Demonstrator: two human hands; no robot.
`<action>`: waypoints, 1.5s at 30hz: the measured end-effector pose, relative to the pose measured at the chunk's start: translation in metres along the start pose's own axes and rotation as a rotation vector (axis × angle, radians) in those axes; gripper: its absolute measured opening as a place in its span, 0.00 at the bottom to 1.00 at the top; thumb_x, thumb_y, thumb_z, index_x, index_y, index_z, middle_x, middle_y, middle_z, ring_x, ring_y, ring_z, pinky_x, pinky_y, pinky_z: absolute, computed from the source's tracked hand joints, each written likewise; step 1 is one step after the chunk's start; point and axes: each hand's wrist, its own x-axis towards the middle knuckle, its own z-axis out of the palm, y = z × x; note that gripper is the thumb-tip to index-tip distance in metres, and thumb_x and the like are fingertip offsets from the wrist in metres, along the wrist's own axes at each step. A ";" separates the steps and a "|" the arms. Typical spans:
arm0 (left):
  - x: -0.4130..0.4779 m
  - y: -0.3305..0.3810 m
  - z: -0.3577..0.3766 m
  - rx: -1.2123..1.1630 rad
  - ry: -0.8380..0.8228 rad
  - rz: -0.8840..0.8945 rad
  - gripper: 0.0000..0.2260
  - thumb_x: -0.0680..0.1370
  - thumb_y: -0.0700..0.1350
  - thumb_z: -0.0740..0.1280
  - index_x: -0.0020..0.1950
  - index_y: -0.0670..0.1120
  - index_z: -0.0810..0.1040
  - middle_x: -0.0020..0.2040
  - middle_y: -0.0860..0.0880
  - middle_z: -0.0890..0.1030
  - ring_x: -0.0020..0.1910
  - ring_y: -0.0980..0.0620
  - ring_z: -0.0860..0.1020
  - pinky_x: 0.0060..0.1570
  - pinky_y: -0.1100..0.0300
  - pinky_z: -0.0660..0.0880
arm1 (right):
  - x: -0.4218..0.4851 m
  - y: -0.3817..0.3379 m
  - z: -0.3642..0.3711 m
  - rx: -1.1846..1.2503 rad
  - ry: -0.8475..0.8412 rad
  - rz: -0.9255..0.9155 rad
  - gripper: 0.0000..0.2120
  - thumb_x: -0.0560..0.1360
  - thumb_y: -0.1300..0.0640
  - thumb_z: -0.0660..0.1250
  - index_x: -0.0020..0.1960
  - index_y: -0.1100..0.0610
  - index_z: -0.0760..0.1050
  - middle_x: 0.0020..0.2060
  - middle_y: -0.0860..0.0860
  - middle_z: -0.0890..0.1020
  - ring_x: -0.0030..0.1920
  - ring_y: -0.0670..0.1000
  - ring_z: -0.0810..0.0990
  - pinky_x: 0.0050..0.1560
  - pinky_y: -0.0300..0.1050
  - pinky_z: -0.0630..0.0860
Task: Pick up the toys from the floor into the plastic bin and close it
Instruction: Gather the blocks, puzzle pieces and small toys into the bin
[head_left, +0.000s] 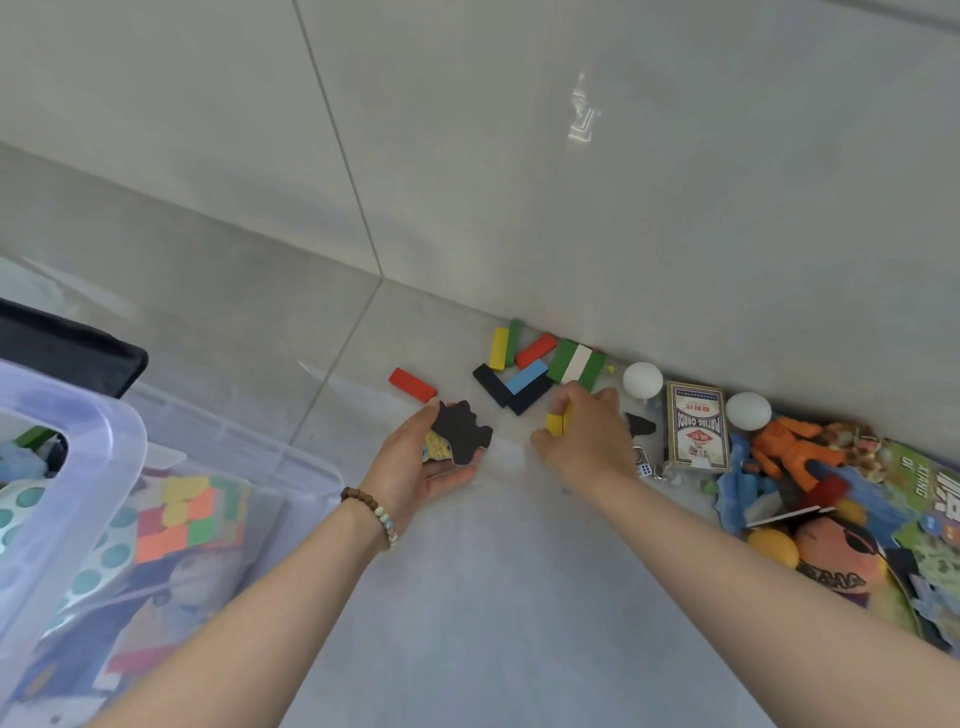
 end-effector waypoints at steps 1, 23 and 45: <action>0.000 -0.001 0.000 -0.010 0.000 -0.009 0.13 0.79 0.53 0.60 0.56 0.46 0.76 0.51 0.43 0.82 0.39 0.48 0.83 0.46 0.54 0.80 | -0.001 0.001 -0.001 -0.017 -0.008 -0.014 0.10 0.69 0.57 0.67 0.49 0.55 0.71 0.48 0.51 0.65 0.44 0.54 0.69 0.41 0.43 0.67; 0.004 0.001 0.005 0.014 -0.138 0.050 0.15 0.80 0.51 0.58 0.63 0.45 0.73 0.48 0.47 0.84 0.43 0.51 0.84 0.38 0.59 0.81 | 0.004 -0.011 -0.021 0.402 -0.178 -0.339 0.10 0.74 0.60 0.67 0.44 0.45 0.75 0.46 0.43 0.81 0.46 0.43 0.78 0.45 0.31 0.72; -0.001 -0.005 -0.028 0.007 -0.040 0.142 0.11 0.79 0.51 0.61 0.59 0.48 0.75 0.47 0.50 0.84 0.40 0.52 0.84 0.35 0.61 0.80 | 0.019 0.007 -0.002 -0.315 -0.231 -0.603 0.36 0.74 0.48 0.67 0.76 0.48 0.52 0.76 0.45 0.51 0.76 0.48 0.46 0.73 0.42 0.47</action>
